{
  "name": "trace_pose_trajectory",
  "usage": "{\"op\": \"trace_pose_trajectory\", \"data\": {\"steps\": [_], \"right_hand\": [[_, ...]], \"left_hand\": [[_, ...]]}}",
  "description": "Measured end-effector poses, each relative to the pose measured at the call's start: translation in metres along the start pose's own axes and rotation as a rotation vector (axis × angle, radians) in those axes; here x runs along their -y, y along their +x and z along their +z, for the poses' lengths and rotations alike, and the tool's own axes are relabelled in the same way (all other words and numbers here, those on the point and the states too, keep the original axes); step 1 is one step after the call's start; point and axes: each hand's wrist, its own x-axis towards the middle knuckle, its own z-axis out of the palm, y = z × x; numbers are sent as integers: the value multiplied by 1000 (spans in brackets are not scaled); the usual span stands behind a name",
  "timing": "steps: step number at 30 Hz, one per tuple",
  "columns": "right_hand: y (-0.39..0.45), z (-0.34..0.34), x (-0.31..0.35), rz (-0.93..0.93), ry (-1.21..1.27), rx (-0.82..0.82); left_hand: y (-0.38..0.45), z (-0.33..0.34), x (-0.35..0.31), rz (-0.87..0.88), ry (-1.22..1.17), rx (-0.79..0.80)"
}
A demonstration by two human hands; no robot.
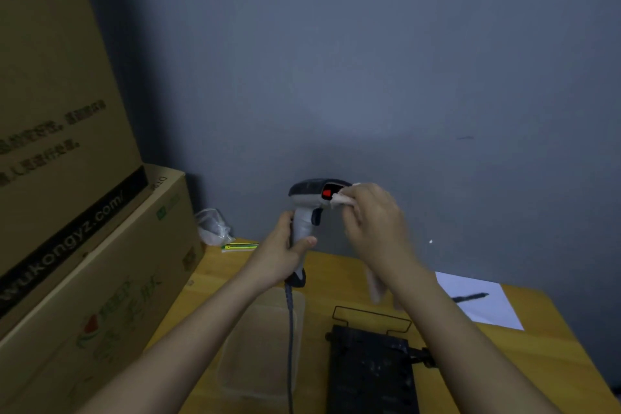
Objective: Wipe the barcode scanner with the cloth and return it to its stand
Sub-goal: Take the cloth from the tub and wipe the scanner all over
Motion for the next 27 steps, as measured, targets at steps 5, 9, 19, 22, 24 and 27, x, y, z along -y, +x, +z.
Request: {"op": "trace_pose_trajectory", "data": {"steps": [5,9,19,22,24,27], "right_hand": [[5,-1,23,199,316,-191],[-2,4,19,116,396,-102],[7,8,15,-57,151,-170],[4,14,4,75,-30,-64],[1,12,3,88,-56,2],[0,13,-3,131,-59,171]], "left_hand": [[2,-1,-1,-8,165,-58],[2,-10,3,-10,219,-72],[2,-8,3,19,208,-103],[2,-10,11,24,183,-113],[2,-11,17,35,191,-125],[2,-9,25,13,133,-99]]}}
